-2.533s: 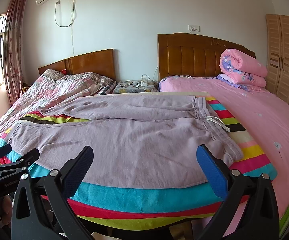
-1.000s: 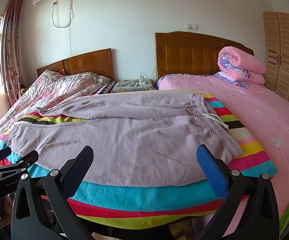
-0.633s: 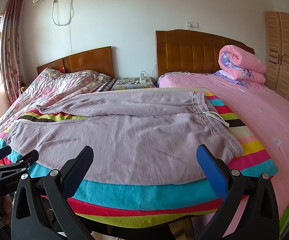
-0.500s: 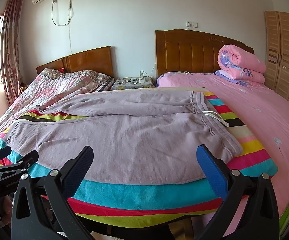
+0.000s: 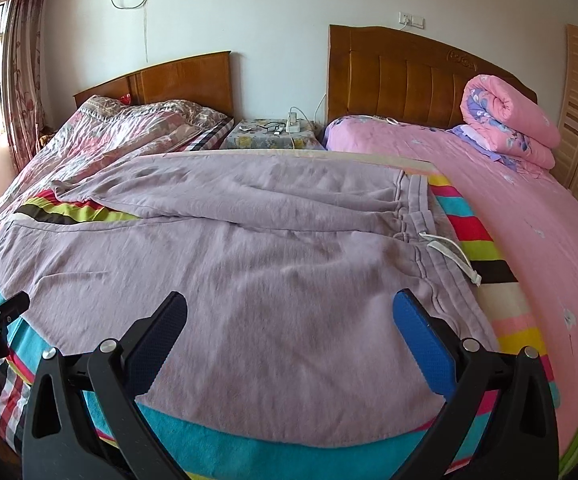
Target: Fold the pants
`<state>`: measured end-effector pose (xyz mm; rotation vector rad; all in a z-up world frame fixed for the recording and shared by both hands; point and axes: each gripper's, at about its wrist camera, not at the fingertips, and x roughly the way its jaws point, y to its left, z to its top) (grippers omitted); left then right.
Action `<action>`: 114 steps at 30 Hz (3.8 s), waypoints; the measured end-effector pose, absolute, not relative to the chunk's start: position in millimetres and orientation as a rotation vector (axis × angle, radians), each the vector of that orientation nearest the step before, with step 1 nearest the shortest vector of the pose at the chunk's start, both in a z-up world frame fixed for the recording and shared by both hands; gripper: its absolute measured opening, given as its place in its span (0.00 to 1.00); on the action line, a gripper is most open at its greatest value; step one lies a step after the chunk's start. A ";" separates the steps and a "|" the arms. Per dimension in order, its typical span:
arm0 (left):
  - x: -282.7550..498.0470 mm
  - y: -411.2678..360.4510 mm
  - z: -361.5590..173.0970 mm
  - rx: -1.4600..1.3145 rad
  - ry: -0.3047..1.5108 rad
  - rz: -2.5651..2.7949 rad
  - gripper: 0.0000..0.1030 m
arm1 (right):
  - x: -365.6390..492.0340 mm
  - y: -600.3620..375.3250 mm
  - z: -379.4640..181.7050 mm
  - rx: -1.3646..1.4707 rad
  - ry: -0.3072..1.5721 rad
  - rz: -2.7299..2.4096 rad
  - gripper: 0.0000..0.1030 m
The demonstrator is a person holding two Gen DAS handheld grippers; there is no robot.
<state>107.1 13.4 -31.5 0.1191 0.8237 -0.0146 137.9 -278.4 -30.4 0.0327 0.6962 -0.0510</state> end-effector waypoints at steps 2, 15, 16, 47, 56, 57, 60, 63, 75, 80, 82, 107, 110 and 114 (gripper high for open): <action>140.0 32.6 -35.1 0.014 0.937 -0.083 0.99 | 178.5 -285.1 -25.2 0.036 0.718 0.018 0.96; 279.0 95.2 -31.0 -0.473 0.830 -0.192 0.99 | 499.3 -279.2 -86.2 -0.029 0.954 0.299 0.95; 293.5 93.8 -34.1 -0.474 0.859 -0.198 0.99 | 514.9 -275.6 -89.1 -0.047 0.958 0.324 0.92; 272.9 103.6 -50.4 -0.439 0.885 -0.120 0.99 | 193.5 -224.0 -106.0 -0.006 0.789 0.358 0.07; 225.2 92.9 -68.5 -0.384 0.925 -0.153 0.99 | 200.3 -358.8 -81.4 0.591 0.669 0.114 0.71; 225.4 90.1 -68.6 -0.383 0.925 -0.162 0.99 | 216.8 -372.3 -79.5 0.640 0.672 0.074 0.71; 231.6 81.6 -70.2 -0.379 0.936 -0.172 0.99 | 273.4 -404.0 -81.2 0.776 0.696 -0.015 0.71; 239.8 75.9 -68.4 -0.370 0.937 -0.177 0.99 | 316.2 -406.9 -96.8 0.839 0.799 -0.113 0.59; 370.9 78.2 -57.6 -0.690 1.028 -0.260 0.92 | 264.7 -384.9 -94.3 0.826 0.622 -0.004 0.11; 431.3 59.5 -60.9 -0.597 1.158 -0.136 0.77 | 266.2 -392.4 -95.1 0.824 0.624 0.024 0.11; 447.9 57.8 -68.7 -0.578 1.220 -0.074 0.70 | 267.0 -394.0 -94.6 0.822 0.622 0.032 0.11; 176.4 114.6 -38.3 -0.516 0.882 -0.241 0.21 | 101.5 -390.4 -96.8 0.800 0.665 0.177 0.12; 156.3 130.0 -104.2 -0.564 0.992 -0.200 0.23 | 87.1 -383.4 -148.1 0.835 0.780 0.117 0.12; 162.0 138.8 -106.6 -0.600 0.947 -0.218 0.51 | 80.0 -387.0 -161.4 0.876 0.745 0.085 0.23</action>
